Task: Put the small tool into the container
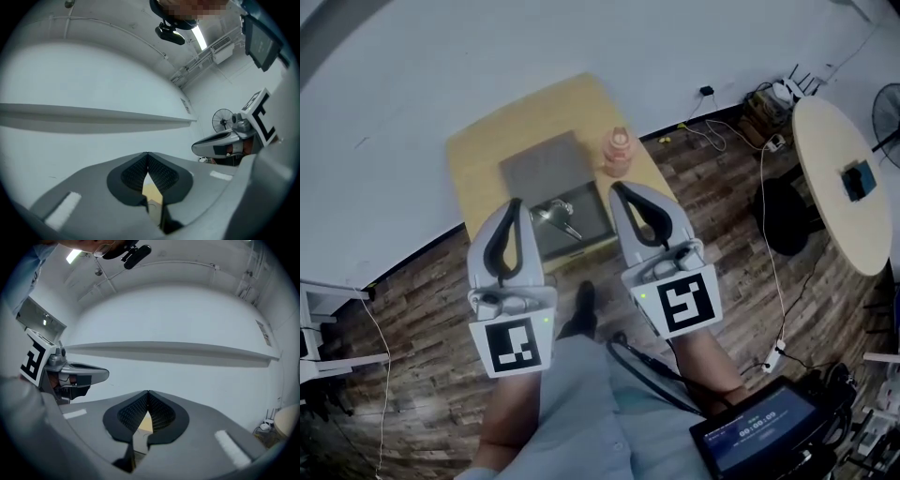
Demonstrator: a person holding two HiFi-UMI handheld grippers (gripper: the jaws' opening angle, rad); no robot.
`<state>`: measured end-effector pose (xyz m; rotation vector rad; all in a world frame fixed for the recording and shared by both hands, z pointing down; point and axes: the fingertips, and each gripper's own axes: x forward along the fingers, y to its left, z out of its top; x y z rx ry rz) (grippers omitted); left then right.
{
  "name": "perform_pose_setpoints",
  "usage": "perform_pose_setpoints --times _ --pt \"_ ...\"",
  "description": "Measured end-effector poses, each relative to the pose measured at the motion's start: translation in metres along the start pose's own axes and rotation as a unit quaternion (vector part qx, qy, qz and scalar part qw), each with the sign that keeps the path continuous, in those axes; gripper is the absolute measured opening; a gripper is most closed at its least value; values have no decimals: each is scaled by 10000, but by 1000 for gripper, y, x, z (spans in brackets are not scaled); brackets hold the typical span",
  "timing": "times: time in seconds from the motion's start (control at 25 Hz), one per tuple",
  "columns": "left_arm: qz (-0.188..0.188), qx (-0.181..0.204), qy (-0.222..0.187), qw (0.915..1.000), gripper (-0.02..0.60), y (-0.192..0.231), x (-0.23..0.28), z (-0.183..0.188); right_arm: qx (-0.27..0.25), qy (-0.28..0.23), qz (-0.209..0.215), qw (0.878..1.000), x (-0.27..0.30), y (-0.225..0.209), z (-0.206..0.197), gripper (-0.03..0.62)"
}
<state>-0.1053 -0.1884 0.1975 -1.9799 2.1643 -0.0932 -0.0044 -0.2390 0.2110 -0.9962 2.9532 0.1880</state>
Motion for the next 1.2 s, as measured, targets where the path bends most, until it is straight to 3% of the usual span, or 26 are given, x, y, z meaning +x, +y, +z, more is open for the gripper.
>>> perform_pose_setpoints --times 1.2 --pt "-73 132 38 9999 9 -14 9 1 11 -63 -63 10000 -4 -14 0 0"
